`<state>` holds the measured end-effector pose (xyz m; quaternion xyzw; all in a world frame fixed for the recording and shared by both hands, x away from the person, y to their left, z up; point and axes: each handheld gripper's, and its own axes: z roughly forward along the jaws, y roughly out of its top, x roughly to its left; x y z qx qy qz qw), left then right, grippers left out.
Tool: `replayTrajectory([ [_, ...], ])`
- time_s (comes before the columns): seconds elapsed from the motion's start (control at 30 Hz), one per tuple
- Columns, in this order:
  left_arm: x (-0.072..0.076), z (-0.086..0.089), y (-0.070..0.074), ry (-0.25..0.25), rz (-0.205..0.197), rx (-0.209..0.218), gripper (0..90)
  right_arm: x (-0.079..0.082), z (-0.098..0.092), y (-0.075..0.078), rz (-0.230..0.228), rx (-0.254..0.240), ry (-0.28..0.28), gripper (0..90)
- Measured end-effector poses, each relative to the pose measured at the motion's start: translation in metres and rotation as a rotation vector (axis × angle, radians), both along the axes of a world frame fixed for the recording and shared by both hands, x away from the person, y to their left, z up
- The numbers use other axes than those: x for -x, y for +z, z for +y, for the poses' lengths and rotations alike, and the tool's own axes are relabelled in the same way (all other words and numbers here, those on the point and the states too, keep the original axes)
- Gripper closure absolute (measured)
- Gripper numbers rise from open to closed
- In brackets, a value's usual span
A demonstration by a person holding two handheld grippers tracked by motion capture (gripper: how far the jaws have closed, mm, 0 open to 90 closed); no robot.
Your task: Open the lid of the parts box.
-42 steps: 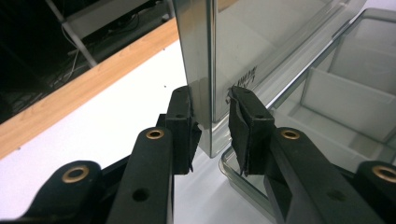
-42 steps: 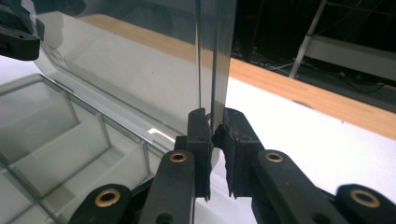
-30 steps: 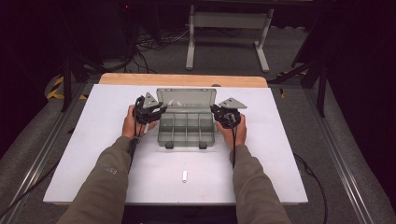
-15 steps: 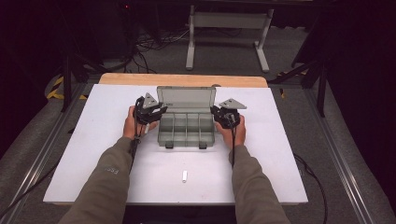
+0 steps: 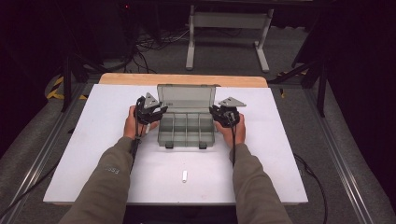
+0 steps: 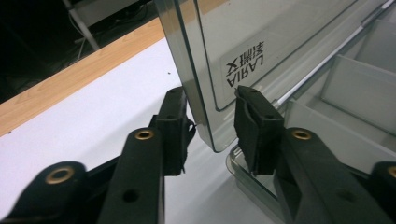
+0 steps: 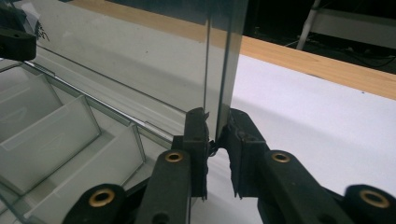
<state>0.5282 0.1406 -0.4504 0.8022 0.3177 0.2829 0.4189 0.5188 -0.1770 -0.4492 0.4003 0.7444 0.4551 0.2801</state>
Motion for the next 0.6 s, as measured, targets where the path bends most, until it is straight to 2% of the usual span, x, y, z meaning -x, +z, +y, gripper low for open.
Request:
replayTrajectory([
  [0.17,-0.0014,0.0,-0.001,0.007,0.01,0.019,63.2,-0.0039,0.001,0.0017,0.035,-0.018,0.0,76.2],
  [0.2,-0.0016,-0.0003,-0.0012,0.009,0.013,0.02,63.1,-0.0064,-0.0003,0.0019,0.068,-0.051,-0.006,76.1],
  [0.23,-0.002,-0.0008,-0.0015,0.012,0.014,0.023,62.9,-0.007,-0.0006,0.002,0.079,-0.062,-0.009,76.0],
  [0.4,-0.0032,-0.0004,-0.0016,0.008,0.023,0.034,62.7,-0.009,0.0012,0.0027,0.098,-0.065,-0.016,75.5],
  [0.6,-0.0034,0.0028,-0.0005,-0.013,0.042,0.035,63.8,-0.0079,-0.0013,0.0043,0.124,-0.07,0.006,77.0],
])
